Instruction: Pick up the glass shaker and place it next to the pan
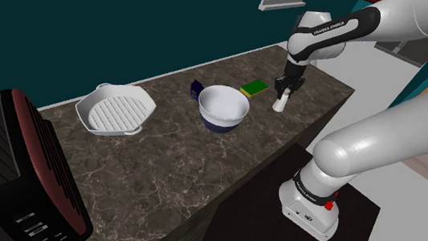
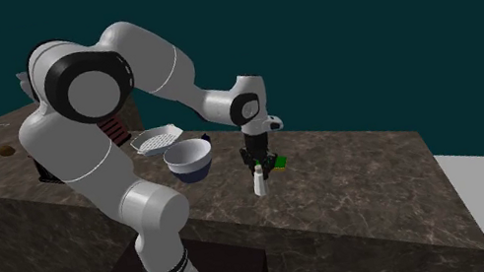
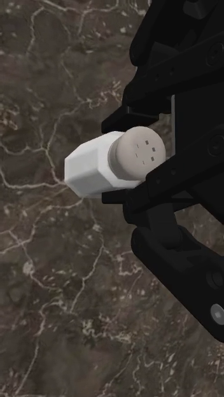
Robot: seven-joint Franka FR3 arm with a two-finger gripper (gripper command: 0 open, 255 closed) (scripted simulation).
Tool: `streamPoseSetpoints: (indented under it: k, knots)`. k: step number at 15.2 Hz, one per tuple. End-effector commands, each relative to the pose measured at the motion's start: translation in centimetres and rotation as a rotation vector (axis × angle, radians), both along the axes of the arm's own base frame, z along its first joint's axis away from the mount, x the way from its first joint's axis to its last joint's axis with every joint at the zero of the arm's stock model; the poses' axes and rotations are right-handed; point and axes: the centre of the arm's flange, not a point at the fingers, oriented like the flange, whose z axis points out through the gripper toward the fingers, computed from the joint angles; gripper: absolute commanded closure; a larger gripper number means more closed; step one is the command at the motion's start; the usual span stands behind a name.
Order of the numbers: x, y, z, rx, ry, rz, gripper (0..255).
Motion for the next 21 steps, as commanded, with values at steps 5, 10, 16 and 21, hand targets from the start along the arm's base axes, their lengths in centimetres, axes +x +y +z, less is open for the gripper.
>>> streamPoseSetpoints:
  k: [5,10,16,21]
  knots:
    - [0.0,0.0,2.9,0.0,0.0,0.0,255]
    - [0.0,0.0,5.6,0.0,0.0,0.0,255]
    - [0.0,0.0,8.7,0.0,0.0,0.0,255]
    - [0.0,0.0,11.4,0.0,0.0,0.0,255]
